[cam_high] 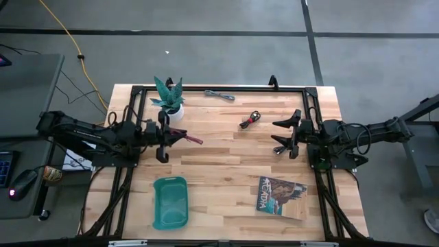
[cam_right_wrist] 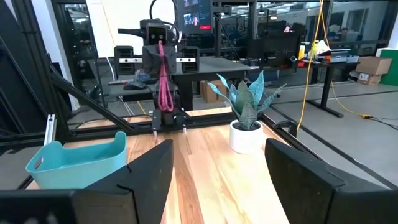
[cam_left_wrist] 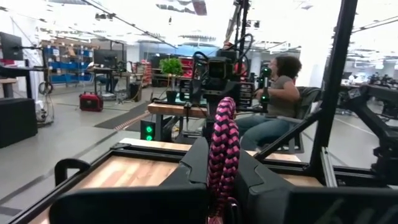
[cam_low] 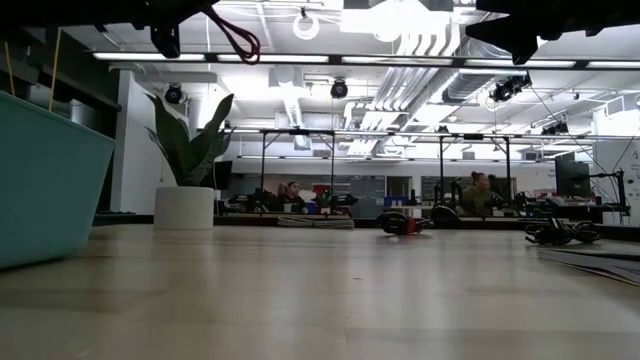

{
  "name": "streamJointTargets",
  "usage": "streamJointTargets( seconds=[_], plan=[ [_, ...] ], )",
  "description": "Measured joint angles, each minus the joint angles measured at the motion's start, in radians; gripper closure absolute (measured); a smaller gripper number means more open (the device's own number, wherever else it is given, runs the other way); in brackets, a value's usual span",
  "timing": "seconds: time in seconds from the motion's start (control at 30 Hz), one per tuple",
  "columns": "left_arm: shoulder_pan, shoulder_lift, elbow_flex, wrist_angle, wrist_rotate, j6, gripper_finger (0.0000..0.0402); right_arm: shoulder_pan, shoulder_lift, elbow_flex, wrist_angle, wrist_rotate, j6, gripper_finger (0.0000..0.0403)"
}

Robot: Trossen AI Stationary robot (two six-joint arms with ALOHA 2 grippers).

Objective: Pick and place USB-C Cables
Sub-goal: Put the pink USB cable into the green bin

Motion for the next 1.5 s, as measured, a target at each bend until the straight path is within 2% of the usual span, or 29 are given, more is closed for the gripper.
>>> streamJointTargets(
  seconds=[0.23, 0.4, 0.53, 0.8, 0.9, 1.0, 1.17, 1.27, 1.5],
  plan=[
    [-0.031, 0.000, 0.000, 0.019, 0.002, 0.000, 0.0401, 0.000, 0.000, 0.000, -0.003, 0.000, 0.000, 0.0158],
    [-0.073, 0.007, 0.019, 0.021, 0.080, -0.025, 0.0401, 0.000, 0.000, 0.000, -0.003, 0.001, 0.000, 0.0158],
    [-0.154, 0.047, 0.078, -0.022, 0.110, 0.006, 0.0401, 0.000, 0.000, 0.000, -0.003, 0.001, 0.000, 0.0158],
    [-0.342, 0.154, 0.296, -0.437, 0.072, 0.155, 0.0401, 0.000, 0.000, 0.000, -0.003, 0.001, 0.000, 0.0158],
    [-0.395, 0.192, 0.386, -0.596, 0.070, 0.163, 0.0401, 0.000, 0.000, 0.000, -0.002, 0.001, 0.000, 0.0158],
    [-0.437, 0.235, 0.488, -0.806, 0.069, 0.109, 0.0401, 0.000, 0.000, 0.000, -0.002, 0.001, 0.000, 0.0158],
    [-0.484, 0.339, 0.620, -1.105, 0.069, -0.065, 0.0401, 0.000, 0.000, 0.000, -0.002, 0.001, 0.000, 0.0158],
    [-0.505, 0.417, 0.649, -1.155, 0.069, -0.125, 0.0401, 0.000, 0.000, 0.000, 0.000, 0.001, -0.004, 0.0158],
    [-0.557, 0.589, 0.653, -1.161, 0.078, -0.167, 0.0401, 0.000, 0.000, 0.000, 0.004, 0.001, -0.007, 0.0158]
  ],
)
